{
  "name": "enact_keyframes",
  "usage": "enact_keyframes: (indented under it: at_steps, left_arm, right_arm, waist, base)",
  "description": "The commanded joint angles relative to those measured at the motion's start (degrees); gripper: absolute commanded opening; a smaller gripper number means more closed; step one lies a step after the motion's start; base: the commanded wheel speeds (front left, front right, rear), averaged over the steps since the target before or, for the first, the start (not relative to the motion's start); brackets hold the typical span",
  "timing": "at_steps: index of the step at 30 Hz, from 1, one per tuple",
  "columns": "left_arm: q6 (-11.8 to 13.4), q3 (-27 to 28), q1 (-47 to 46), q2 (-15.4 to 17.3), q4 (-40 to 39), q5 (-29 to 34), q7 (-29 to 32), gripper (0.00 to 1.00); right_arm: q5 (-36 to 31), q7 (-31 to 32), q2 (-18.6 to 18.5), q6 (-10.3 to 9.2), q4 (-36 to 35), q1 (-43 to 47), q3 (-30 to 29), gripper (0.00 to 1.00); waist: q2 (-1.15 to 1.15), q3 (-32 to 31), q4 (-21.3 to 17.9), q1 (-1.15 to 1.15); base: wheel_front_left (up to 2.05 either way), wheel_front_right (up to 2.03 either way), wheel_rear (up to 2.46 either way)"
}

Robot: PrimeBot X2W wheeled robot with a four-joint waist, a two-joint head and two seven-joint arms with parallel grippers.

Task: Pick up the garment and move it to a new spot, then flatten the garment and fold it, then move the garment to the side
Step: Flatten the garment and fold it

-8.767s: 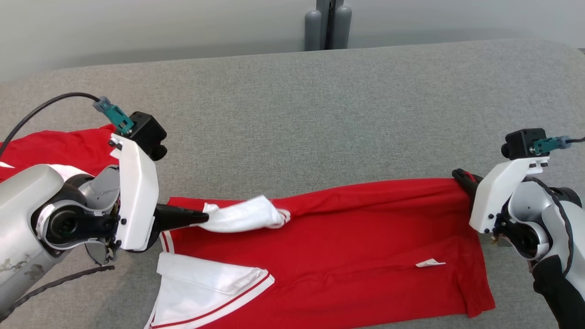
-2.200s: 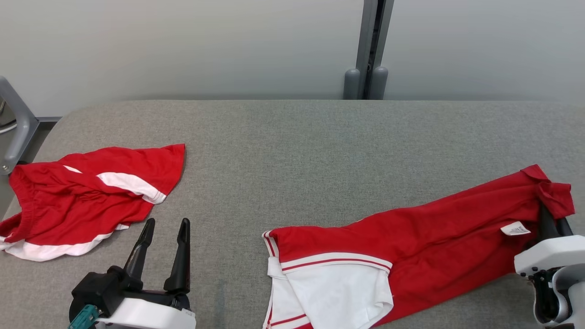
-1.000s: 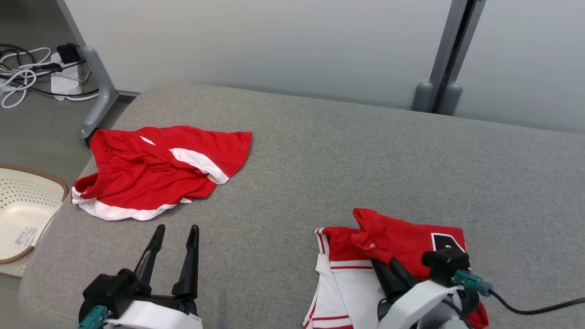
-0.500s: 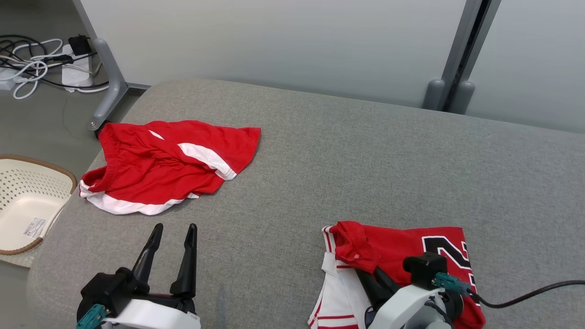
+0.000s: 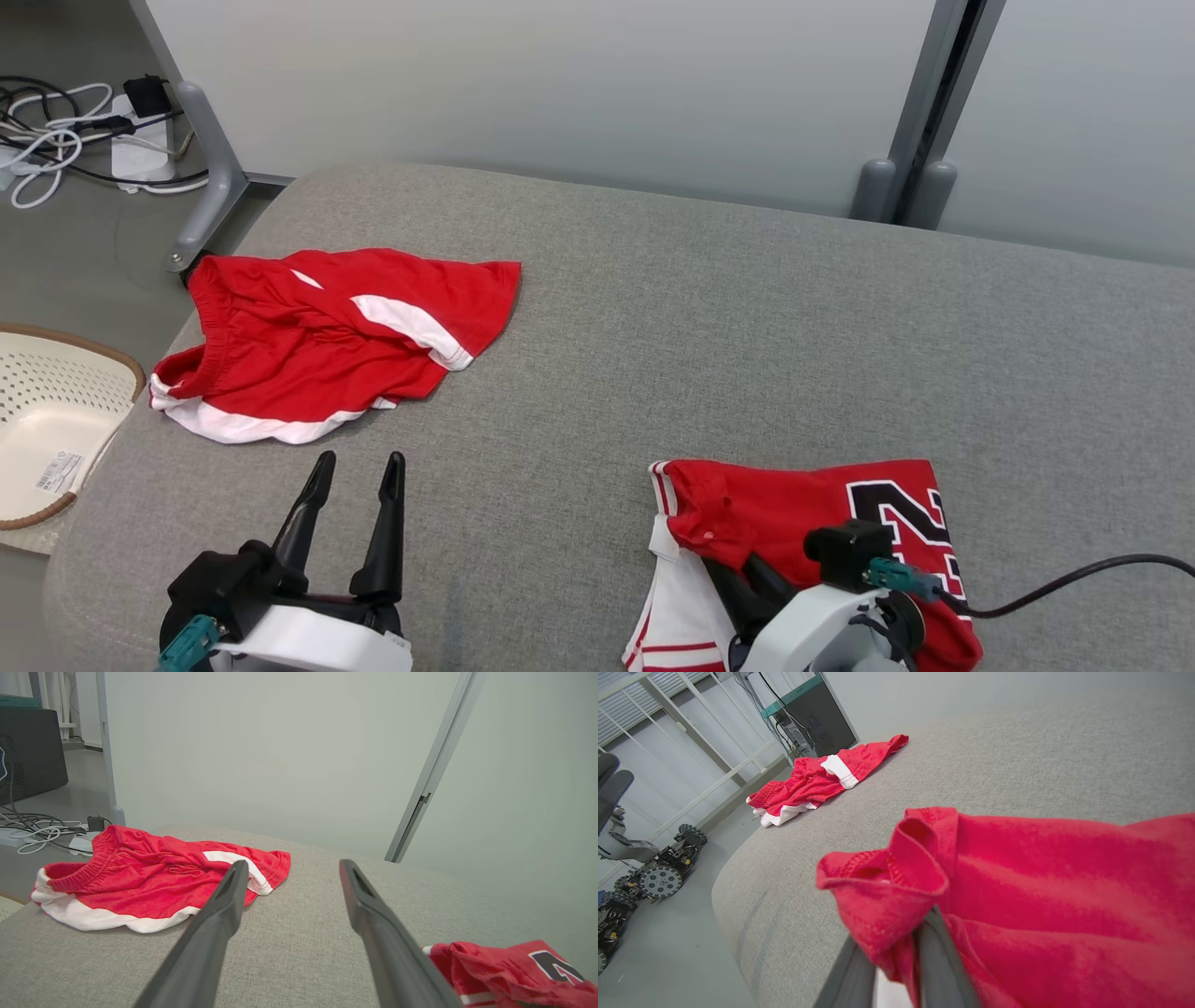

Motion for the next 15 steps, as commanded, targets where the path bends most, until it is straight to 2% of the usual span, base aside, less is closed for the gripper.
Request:
enact_keyframes:
  at_steps: [1,9,12,15]
  left_arm:
    - [-0.1,0.0,-0.8,0.3,0.1,-0.1,0.0,1.0]
    - [-0.1,0.5,0.1,0.2,0.4,0.0,0.0,1.0]
    - [-0.1,0.6,0.2,0.3,0.4,0.0,0.0,1.0]
    - [-0.1,1.0,0.6,0.3,0.3,0.2,0.0,1.0]
  right_arm:
    - [0.8,-0.5,-0.3,0.01,0.2,-1.3,0.6,1.0]
    - [5.0,-1.0,-0.4,0.01,-4.6,-2.9,1.6,1.0]
    - [5.3,-1.0,-0.4,0.01,-6.3,-3.2,0.6,1.0]
    - [5.0,-1.1,-1.7,0.01,-9.2,-3.4,-3.0,1.0]
  waist:
    - [0.0,0.0,-0.1,0.0]
    - [0.0,-0.9,-1.1,0.0]
    - [0.0,-1.3,-1.5,0.0]
    - [0.0,-1.8,-2.3,0.0]
  base:
    - [0.0,0.0,0.0]
    - [0.0,0.0,0.0]
    - [0.0,0.0,0.0]
    - [0.0,0.0,0.0]
